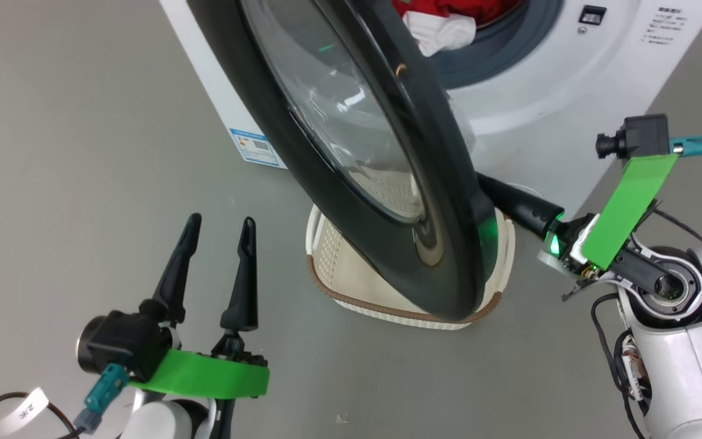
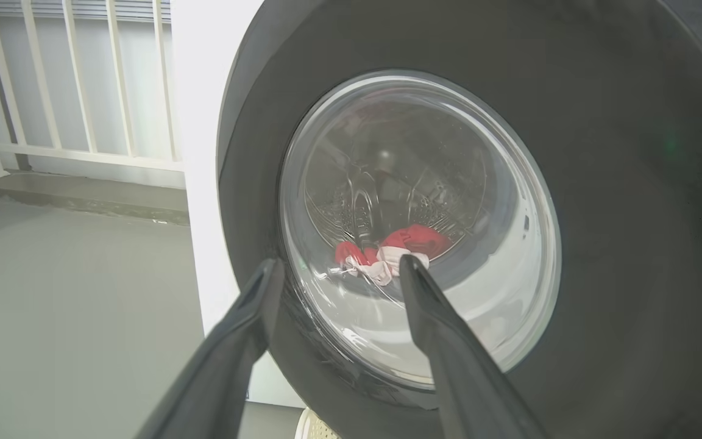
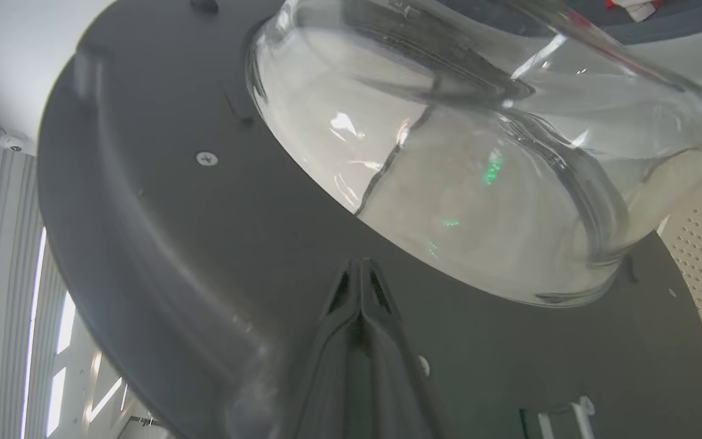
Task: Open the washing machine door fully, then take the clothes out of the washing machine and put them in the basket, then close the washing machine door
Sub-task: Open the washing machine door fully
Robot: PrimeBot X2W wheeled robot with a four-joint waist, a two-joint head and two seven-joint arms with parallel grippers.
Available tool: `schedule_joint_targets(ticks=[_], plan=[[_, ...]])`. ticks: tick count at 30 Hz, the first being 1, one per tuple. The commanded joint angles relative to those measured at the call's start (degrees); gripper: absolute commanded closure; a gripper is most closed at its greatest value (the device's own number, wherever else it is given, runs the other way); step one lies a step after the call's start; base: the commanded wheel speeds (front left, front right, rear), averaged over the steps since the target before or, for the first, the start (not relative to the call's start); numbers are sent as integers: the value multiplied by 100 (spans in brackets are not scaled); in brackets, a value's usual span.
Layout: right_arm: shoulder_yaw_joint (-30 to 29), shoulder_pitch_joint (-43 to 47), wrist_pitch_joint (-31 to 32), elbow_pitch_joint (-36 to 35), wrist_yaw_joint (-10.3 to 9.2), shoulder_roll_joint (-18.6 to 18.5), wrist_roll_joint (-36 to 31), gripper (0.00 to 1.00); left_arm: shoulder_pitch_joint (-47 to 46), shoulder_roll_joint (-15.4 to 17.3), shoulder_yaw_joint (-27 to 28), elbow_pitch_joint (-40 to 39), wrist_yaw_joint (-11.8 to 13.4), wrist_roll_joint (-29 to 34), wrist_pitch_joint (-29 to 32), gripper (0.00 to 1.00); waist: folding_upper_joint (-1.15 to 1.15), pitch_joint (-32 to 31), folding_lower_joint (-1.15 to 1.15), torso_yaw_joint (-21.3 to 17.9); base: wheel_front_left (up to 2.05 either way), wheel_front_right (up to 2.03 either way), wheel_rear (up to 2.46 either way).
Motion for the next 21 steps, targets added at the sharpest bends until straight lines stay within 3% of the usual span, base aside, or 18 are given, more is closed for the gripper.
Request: schedule_joint_targets(ticks=[1, 21], plan=[[220, 50, 62, -233, 43, 96, 76, 100, 45, 95, 215, -157, 56, 53, -28, 0, 0, -74, 0, 122, 0, 0, 0], [836, 467, -14, -437, 43, 96, 264, 100, 112, 95, 184, -146, 160, -106, -28, 0, 0, -160, 0, 587, 0, 0, 0]])
